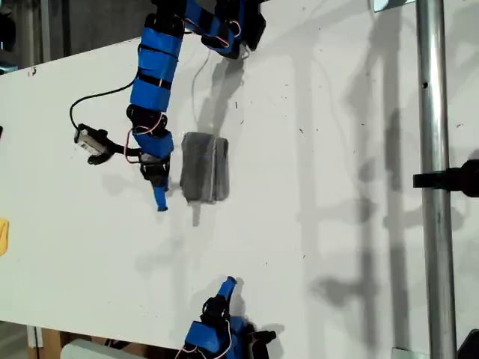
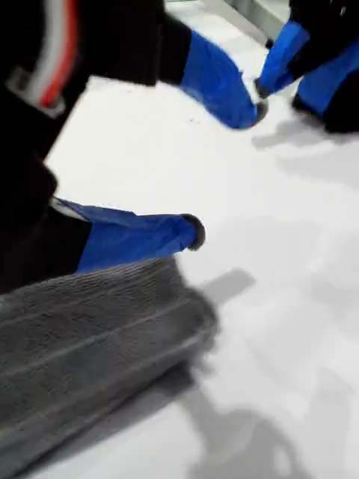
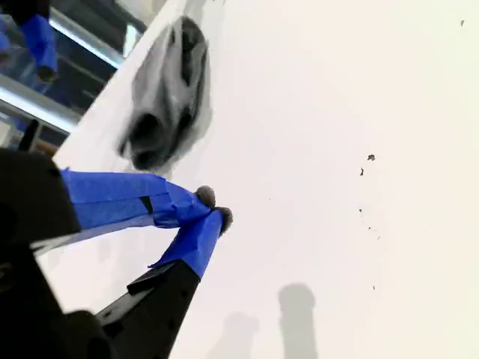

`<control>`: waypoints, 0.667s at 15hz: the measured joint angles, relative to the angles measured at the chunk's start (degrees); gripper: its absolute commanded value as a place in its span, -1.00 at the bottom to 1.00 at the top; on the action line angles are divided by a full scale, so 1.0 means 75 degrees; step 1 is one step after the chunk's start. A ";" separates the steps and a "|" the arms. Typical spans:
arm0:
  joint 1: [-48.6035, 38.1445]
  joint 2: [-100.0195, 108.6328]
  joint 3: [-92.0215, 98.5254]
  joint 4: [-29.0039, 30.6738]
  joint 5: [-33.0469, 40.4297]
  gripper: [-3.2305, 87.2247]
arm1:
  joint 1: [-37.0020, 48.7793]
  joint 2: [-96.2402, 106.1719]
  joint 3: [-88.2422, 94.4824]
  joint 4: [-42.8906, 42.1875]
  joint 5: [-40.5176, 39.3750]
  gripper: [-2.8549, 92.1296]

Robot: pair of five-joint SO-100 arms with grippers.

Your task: Grasp corners of a towel and fold twice.

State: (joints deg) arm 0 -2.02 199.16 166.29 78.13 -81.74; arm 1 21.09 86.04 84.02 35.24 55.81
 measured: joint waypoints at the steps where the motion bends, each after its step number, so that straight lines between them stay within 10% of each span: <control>1: 0.0000 0.0000 0.0000 0.0000 0.0000 -0.97 | 0.0023 0.0012 -0.0586 -0.0105 -0.0387 -0.28; 4: 0.0012 0.0000 0.0059 0.0000 -0.0012 -0.94 | 0.0316 0.0117 -0.0422 0.0141 -0.0516 -0.36; 6: 0.0012 0.0000 0.0176 0.0000 -0.0141 -0.97 | 0.0352 0.0773 0.0363 0.0492 -0.0574 -0.94; 10: -0.0258 0.0000 0.0984 -0.0258 -0.0199 -0.99 | 0.0387 0.2520 0.2883 0.3281 0.0832 -0.94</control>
State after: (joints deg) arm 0 -3.96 199.16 173.67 76.20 -83.23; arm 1 23.99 104.94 105.64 59.85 62.05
